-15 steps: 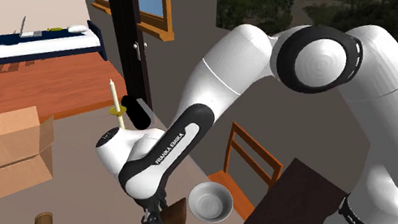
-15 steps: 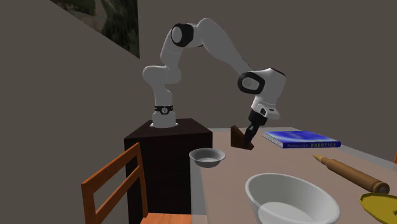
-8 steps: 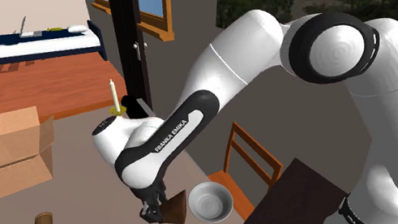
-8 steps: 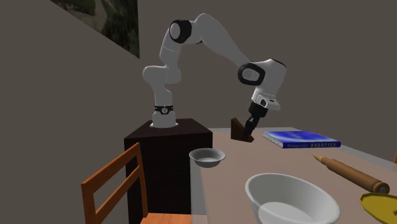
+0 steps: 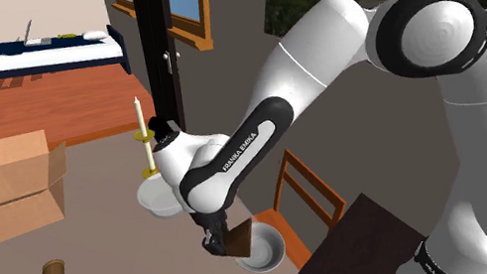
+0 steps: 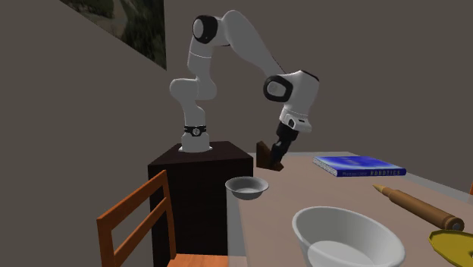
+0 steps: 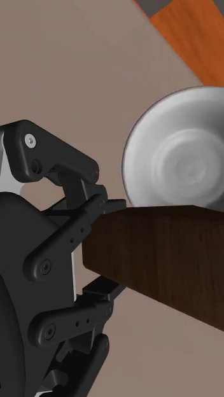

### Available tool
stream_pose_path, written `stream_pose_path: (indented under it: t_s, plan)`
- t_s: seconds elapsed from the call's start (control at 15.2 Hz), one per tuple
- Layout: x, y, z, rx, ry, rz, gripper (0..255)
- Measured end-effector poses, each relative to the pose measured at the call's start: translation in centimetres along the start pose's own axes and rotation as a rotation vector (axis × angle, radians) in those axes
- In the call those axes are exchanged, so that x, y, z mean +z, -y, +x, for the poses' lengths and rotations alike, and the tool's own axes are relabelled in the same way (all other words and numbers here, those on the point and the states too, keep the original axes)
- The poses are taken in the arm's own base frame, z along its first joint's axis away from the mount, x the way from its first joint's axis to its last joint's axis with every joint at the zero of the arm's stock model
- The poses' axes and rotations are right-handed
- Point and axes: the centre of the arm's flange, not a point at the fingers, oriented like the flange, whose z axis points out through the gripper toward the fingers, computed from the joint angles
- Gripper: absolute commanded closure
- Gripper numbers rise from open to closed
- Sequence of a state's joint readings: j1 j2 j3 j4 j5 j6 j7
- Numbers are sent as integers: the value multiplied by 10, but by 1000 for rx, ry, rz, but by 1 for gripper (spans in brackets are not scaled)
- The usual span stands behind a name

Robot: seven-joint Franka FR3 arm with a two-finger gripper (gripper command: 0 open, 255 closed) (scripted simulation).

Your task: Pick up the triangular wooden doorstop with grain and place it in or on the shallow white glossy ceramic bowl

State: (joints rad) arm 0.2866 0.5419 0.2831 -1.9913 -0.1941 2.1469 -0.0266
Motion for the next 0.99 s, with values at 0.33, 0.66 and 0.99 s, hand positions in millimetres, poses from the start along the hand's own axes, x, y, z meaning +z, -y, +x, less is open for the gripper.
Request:
stream_pose_path:
  t_s: [0.33, 0.66, 0.99]
  plan:
    - [25, -44, -48, 0, 1, 0, 255]
    - [48, -58, -59, 0, 0, 0, 255]
    - [71, -59, -51, -1, -3, -1, 255]
